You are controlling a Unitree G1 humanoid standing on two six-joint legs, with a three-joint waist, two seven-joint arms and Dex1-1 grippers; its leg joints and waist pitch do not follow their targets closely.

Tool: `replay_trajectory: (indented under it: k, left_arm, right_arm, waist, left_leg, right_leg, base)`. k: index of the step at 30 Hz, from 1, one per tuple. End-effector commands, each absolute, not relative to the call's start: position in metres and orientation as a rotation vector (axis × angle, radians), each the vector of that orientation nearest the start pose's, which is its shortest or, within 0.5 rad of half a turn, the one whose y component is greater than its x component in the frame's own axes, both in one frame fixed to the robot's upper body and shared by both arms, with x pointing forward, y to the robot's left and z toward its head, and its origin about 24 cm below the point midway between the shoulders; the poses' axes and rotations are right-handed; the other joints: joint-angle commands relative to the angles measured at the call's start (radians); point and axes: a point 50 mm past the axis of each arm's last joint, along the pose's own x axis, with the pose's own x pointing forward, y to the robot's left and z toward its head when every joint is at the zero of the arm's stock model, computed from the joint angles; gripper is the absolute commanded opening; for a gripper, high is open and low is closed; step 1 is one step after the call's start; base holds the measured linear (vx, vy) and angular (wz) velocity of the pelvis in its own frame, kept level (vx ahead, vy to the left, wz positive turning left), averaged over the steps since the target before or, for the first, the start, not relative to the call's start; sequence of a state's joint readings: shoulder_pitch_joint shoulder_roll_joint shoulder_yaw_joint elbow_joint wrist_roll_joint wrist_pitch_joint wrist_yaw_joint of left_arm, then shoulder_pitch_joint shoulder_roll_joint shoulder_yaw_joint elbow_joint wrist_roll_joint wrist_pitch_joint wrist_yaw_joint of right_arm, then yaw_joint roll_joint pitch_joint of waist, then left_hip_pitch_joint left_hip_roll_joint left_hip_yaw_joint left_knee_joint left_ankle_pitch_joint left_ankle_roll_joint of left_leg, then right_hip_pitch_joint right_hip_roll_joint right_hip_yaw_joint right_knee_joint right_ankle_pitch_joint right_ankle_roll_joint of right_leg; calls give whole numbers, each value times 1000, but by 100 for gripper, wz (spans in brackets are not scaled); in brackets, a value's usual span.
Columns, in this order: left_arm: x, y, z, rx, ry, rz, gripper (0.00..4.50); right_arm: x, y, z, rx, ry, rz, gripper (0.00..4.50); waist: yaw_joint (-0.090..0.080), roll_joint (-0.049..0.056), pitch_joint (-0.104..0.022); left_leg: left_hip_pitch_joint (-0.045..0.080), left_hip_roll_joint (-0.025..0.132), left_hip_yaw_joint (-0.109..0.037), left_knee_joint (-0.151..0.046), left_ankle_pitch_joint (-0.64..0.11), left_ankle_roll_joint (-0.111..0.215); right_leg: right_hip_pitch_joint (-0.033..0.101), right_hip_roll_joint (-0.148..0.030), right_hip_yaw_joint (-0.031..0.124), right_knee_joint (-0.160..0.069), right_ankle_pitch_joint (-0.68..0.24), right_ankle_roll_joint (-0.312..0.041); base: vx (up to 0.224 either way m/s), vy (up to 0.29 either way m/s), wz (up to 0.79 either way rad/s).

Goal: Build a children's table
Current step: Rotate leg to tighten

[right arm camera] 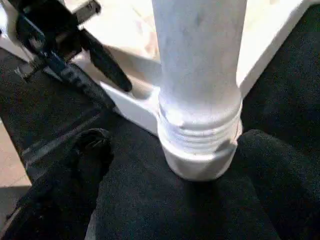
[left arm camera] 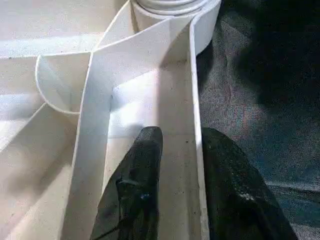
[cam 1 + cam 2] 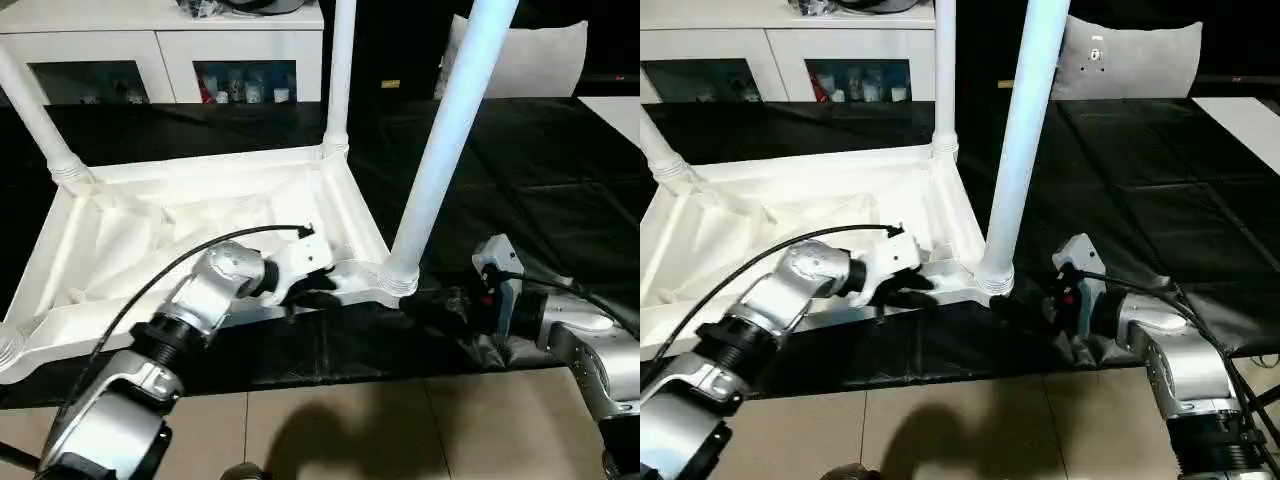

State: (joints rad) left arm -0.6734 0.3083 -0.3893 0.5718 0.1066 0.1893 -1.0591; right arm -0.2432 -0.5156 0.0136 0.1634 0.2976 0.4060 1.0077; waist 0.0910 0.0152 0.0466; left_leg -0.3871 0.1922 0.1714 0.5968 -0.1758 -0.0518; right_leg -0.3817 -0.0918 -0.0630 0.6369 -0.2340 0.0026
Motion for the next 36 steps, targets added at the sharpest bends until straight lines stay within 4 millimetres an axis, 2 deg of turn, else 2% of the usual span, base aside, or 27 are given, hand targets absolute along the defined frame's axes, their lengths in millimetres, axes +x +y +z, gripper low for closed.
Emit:
replay_trajectory:
  k: [1,7,16,19,23,26,27,30,32,34,35,36]
  left_arm:
    - [328,104,58,529,471,-1239,129]
    - [326,103,58,509,463,-1242,69]
    - [323,105,55,504,449,-1245,3]
    - [320,102,57,493,394,-1274,3]
    - [311,98,58,507,352,-1369,3]
    - [306,97,57,517,347,-1420,3]
    - [304,97,57,522,347,-1437,3]
    - [300,97,56,544,354,-1491,3]
    - [299,98,56,558,358,-1505,0]
    - [299,98,56,564,359,-1509,0]
    - [299,98,56,569,359,-1513,0]
    - [299,98,56,576,360,-1518,0]
  right_arm:
    - [273,-207,58,-64,416,945,450]
    - [273,-210,59,-44,388,949,450]
    - [275,-210,68,-78,342,964,450]
    - [278,-210,73,-79,330,971,450]
    - [284,-208,79,-124,312,1011,450]
    - [289,-206,81,-159,303,1032,450]
    - [290,-206,82,-173,301,1042,450]
    - [293,-202,83,-187,302,1097,450]
    - [293,-200,83,-182,311,1132,412]
    - [293,-200,83,-175,322,1149,412]
    - [291,-199,81,-161,348,1177,391]
    - [290,-198,80,-157,373,1199,376]
  waist:
    - [4,-14,-65]
    - [4,-14,-64]
    - [3,-15,-63]
    - [2,-15,-64]
    - [0,-18,-66]
    - [2,-15,-65]
    - [2,-19,-64]
    - [5,-15,-64]
    - [6,-14,-64]
    - [8,-15,-64]
    - [8,-18,-65]
    - [12,-17,-65]
  left_leg:
    - [15,35,-7,-60,-99,82]
    - [15,34,-6,-59,-108,83]
    - [16,35,-6,-59,-117,83]
    - [15,36,-8,-60,-120,80]
    - [14,35,-6,-58,-96,92]
    - [14,35,-4,-57,-100,95]
    - [15,35,-4,-58,-104,93]
    - [16,37,-4,-58,-112,89]
    - [16,38,-4,-58,-118,90]
    - [15,38,-4,-58,-109,92]
    - [15,37,-3,-58,-108,95]
    - [16,38,-3,-57,-107,96]
  right_leg:
    - [51,-54,39,-70,52,-278]
    - [50,-55,39,-72,37,-276]
    - [48,-55,40,-74,4,-266]
    - [49,-55,40,-74,0,-262]
    - [49,-55,40,-69,36,-267]
    - [46,-54,40,-71,25,-269]
    - [47,-54,40,-72,14,-265]
    - [44,-54,39,-70,1,-269]
    - [44,-54,39,-70,0,-270]
    - [45,-53,40,-69,14,-270]
    - [46,-52,39,-68,17,-270]
    - [45,-54,40,-68,17,-270]
  base:
    - [0,0,0]
    - [0,0,0]
    - [0,0,0]
    - [0,0,0]
    - [0,0,0]
    - [0,0,0]
    - [0,0,0]
    - [0,0,0]
    - [0,0,0]
    - [0,0,0]
    - [0,0,0]
    - [0,0,0]
